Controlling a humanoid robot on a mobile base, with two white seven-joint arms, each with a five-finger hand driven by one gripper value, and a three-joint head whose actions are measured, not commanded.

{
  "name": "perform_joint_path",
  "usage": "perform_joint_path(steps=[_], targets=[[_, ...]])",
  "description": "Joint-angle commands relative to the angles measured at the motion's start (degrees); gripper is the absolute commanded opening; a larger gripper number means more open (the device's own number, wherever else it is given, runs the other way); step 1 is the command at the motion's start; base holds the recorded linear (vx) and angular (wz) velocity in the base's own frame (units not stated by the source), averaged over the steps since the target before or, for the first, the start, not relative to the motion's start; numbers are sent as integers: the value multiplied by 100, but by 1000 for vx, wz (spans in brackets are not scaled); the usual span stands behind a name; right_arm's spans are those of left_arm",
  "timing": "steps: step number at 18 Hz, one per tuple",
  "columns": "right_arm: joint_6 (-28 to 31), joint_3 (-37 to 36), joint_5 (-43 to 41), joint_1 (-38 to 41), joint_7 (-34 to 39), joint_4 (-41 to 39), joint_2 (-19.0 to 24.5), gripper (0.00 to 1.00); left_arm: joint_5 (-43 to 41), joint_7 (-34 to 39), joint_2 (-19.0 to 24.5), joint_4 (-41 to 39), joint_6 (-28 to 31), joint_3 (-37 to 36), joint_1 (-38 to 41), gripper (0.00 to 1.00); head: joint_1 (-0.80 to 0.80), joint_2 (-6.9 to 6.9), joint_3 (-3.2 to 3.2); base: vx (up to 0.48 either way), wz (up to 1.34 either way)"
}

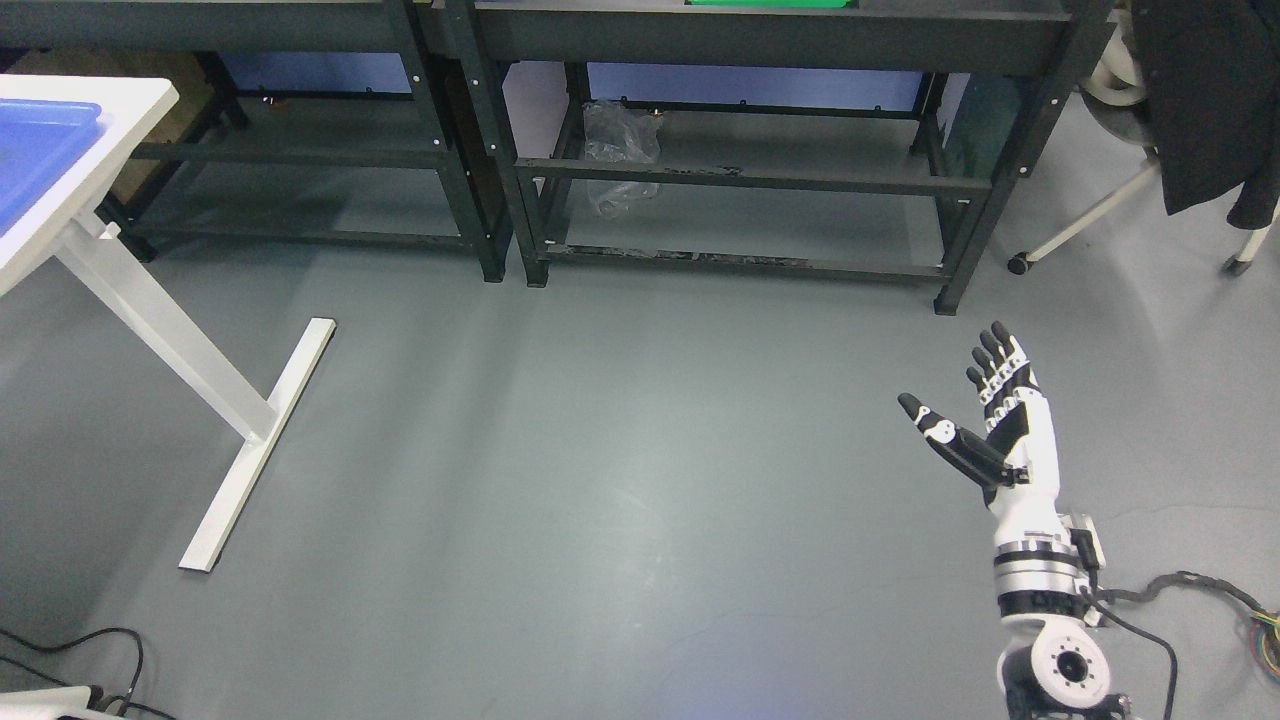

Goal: Pick pink block from left shelf to tray
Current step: 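Drive toward the black shelf while raising the right hand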

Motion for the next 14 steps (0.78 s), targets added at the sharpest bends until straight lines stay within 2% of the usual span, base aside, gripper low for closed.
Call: perform_joint_path(steps=[1,14], targets=[[1,71,4,1,-3,1,-100,100,0,3,100,-100,-3,0,-176,100,0,0,0,0,0],[-17,97,169,-8,-3,-8,-100,100,0,3,100,-100,-3,0,-167,100,0,0,0,0,0]])
